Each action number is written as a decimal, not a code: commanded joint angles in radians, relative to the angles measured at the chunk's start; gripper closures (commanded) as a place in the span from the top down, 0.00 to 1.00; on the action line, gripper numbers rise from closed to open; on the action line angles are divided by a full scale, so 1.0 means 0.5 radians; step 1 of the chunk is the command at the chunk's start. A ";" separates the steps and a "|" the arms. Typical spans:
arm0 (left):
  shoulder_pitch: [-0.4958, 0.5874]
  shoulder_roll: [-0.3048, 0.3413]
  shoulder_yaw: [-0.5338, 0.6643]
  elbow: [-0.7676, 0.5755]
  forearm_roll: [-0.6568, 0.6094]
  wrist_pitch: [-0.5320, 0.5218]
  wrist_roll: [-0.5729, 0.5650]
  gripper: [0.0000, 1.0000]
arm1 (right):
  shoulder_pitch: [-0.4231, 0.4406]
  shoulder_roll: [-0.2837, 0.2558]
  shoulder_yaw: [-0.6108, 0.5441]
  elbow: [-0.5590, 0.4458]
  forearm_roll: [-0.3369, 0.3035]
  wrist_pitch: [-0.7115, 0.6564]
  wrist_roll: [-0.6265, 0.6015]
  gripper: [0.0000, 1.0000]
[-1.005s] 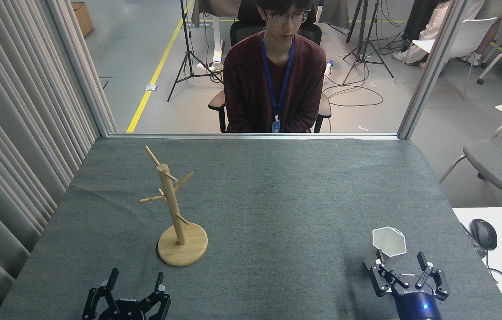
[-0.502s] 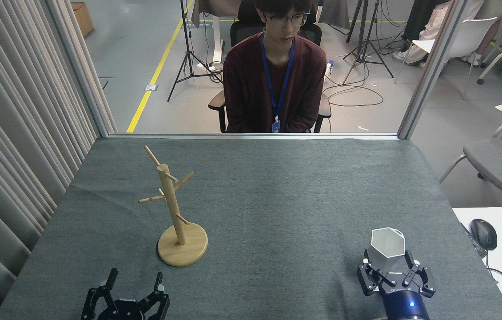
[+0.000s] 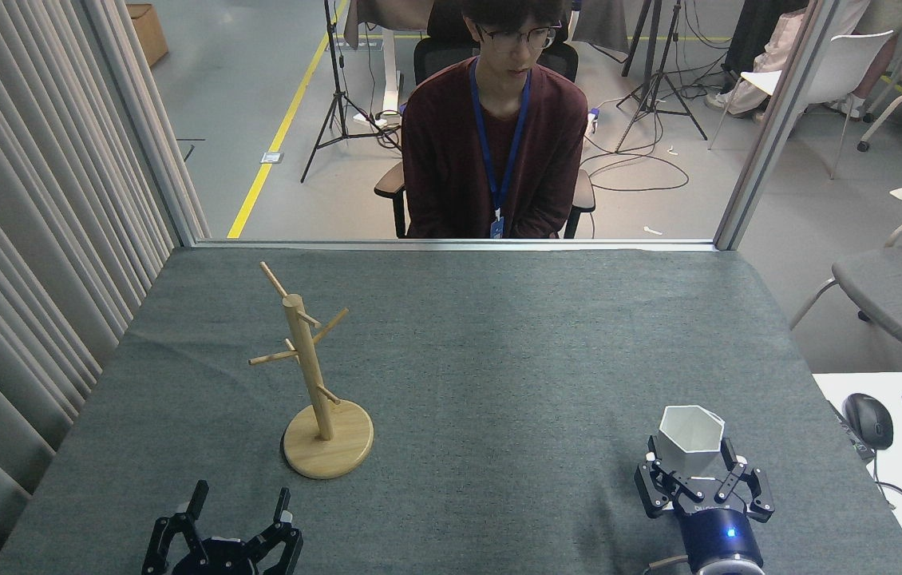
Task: Hang cup on storage rack
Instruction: 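Close the right gripper on the white cup and lift it, then carry the cup with the right gripper toward the left gripper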
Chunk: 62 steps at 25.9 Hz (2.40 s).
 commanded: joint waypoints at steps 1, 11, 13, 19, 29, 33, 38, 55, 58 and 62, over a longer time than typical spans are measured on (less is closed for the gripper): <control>-0.002 -0.001 -0.001 0.000 0.000 -0.006 0.001 1.00 | -0.002 -0.015 -0.008 0.039 -0.009 0.000 -0.021 0.99; -0.002 0.005 -0.001 0.003 0.000 -0.009 0.001 1.00 | -0.152 -0.018 -0.011 0.281 -0.015 -0.003 -0.097 0.99; -0.002 0.005 -0.001 0.003 0.000 -0.009 0.001 1.00 | -0.204 -0.018 -0.005 0.343 -0.015 -0.003 -0.125 0.99; 0.004 0.005 -0.001 0.000 0.000 -0.013 0.038 1.00 | -0.222 -0.009 0.002 0.389 -0.015 -0.003 -0.143 0.99; 0.004 0.005 -0.017 -0.006 0.000 -0.013 0.044 1.00 | -0.180 0.012 0.002 0.333 0.000 0.030 -0.239 0.61; -0.009 -0.013 -0.060 0.015 -0.003 -0.040 0.105 1.00 | -0.075 0.012 -0.011 -0.151 -0.015 0.009 -0.245 0.61; -0.122 -0.020 -0.428 0.227 -0.156 -0.055 0.167 1.00 | 0.066 0.169 0.259 -0.627 0.013 -0.007 -0.236 0.61; -0.389 -0.121 -0.922 0.457 -0.454 0.076 0.148 1.00 | 0.397 0.488 0.830 -0.829 0.433 0.012 -0.260 0.62; -0.389 -0.124 -0.965 0.426 -0.457 0.080 0.115 1.00 | 0.397 0.485 0.836 -0.808 0.439 0.012 -0.260 0.62; -0.398 -0.127 -1.005 0.371 -0.454 0.076 0.065 1.00 | 0.406 0.482 0.861 -0.768 0.442 0.012 -0.263 0.62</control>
